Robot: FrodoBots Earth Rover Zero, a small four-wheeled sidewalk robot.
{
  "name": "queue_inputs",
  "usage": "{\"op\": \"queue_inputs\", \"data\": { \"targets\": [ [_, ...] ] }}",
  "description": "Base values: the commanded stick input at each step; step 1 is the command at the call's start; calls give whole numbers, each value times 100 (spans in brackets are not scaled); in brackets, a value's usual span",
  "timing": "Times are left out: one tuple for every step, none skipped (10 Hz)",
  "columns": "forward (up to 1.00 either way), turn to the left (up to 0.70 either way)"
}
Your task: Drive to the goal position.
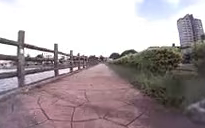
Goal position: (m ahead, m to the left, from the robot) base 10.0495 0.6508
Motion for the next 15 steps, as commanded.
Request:
{"op": "queue_inputs", "data": {
  "targets": [
    [70,11],
    [70,11],
    [70,11],
    [70,11],
    [70,11],
    [70,11],
    [70,11],
    [70,11],
    [70,11],
    [70,11],
    [70,11],
    [70,11],
    [70,11],
    [70,11],
    [70,11]
  ]
}}
